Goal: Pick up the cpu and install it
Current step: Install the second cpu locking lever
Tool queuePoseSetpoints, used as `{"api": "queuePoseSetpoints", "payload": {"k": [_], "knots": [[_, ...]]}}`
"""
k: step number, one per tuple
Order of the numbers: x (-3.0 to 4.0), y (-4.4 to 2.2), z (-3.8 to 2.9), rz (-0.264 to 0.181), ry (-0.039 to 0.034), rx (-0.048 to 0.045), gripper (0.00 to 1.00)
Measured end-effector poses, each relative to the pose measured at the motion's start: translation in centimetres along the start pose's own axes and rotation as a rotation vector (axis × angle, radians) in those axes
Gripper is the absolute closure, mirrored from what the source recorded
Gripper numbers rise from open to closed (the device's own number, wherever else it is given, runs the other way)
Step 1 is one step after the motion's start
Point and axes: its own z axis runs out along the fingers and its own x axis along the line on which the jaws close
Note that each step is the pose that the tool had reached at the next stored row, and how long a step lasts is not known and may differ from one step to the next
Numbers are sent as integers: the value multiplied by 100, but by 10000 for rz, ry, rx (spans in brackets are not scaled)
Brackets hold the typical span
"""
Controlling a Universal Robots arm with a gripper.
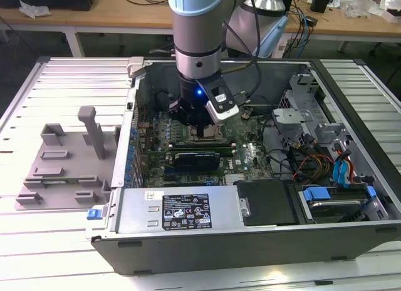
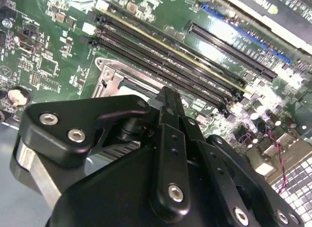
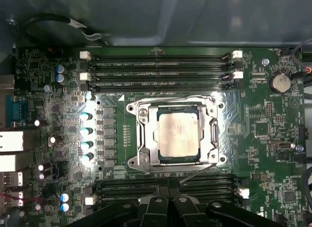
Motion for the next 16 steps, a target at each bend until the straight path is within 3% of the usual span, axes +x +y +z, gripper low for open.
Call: {"api": "queuePoseSetpoints", "payload": {"k": [8,16], "knots": [[38,-23,75,-4,20,2,89],[69,-24,93,-101,25,14,89]]}}
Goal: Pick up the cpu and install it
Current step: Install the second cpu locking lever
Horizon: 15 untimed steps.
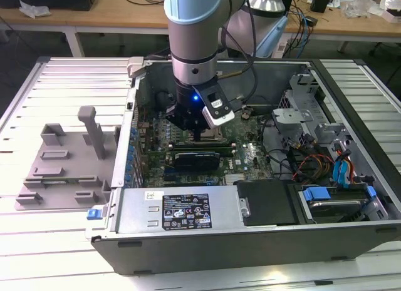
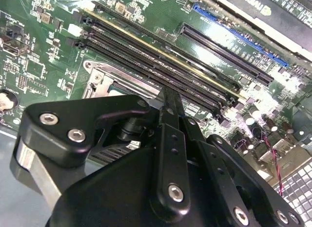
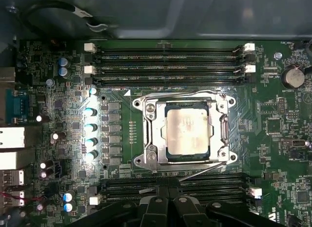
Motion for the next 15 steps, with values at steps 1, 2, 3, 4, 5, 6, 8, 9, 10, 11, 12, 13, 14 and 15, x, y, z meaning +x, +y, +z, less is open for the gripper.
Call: {"api": "queuePoseSetpoints", "payload": {"k": [1,2,3,4,5,6,8,9,10,11,12,13,14,15], "knots": [[1,0,3,-117,3,-10,89],[1,-1,5,-279,8,-21,89],[1,-1,11,-600,19,-42,89],[1,0,12,-727,22,-47,89],[1,-1,13,-731,23,-48,89],[9,-1,16,-736,21,-50,89],[33,-2,23,-735,23,-48,89],[40,-2,31,-736,22,-51,89],[48,-2,41,-736,22,-52,89],[52,-3,52,-738,23,-54,89],[53,-3,59,-737,23,-67,89],[58,-3,69,-737,21,-73,89],[62,-4,74,-736,22,-75,89],[66,-4,81,-737,22,-80,89]]}}
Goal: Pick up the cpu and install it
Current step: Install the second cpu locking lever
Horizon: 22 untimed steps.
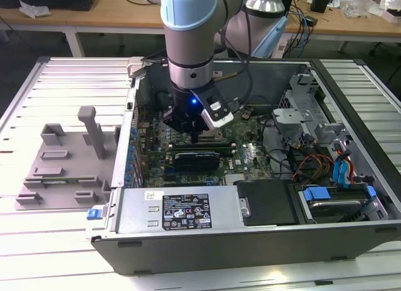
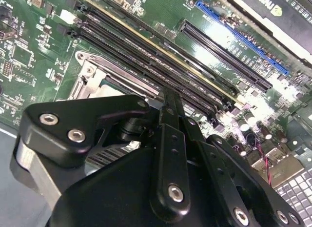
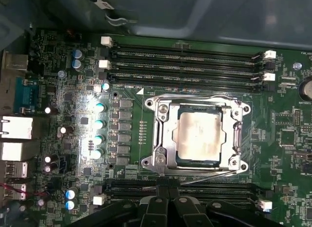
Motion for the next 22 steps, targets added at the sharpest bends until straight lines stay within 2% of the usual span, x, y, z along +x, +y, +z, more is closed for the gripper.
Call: {"api": "queuePoseSetpoints", "payload": {"k": [7,15,20,22], "knots": [[24,-2,80,1,0,-9,89],[63,0,84,2,-42,-39,89],[91,0,89,1,-41,-42,89],[92,0,90,36,-73,-524,89]]}}
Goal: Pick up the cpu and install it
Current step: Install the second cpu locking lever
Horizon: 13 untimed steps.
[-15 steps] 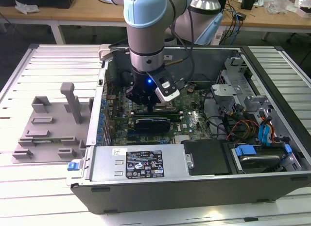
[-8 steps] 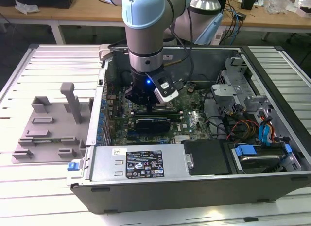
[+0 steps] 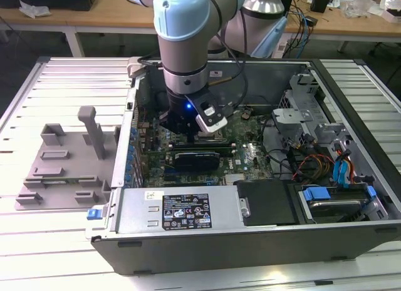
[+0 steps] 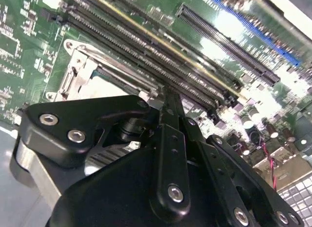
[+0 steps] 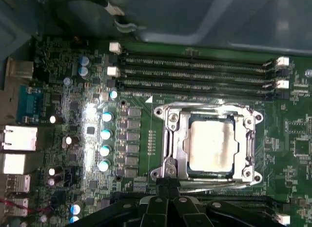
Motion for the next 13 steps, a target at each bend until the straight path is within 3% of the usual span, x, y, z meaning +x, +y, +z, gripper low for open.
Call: {"api": "queuePoseSetpoints", "payload": {"k": [7,13], "knots": [[6,-97,-9,54,-26,-446,89],[9,-164,-15,77,-36,-643,89]]}}
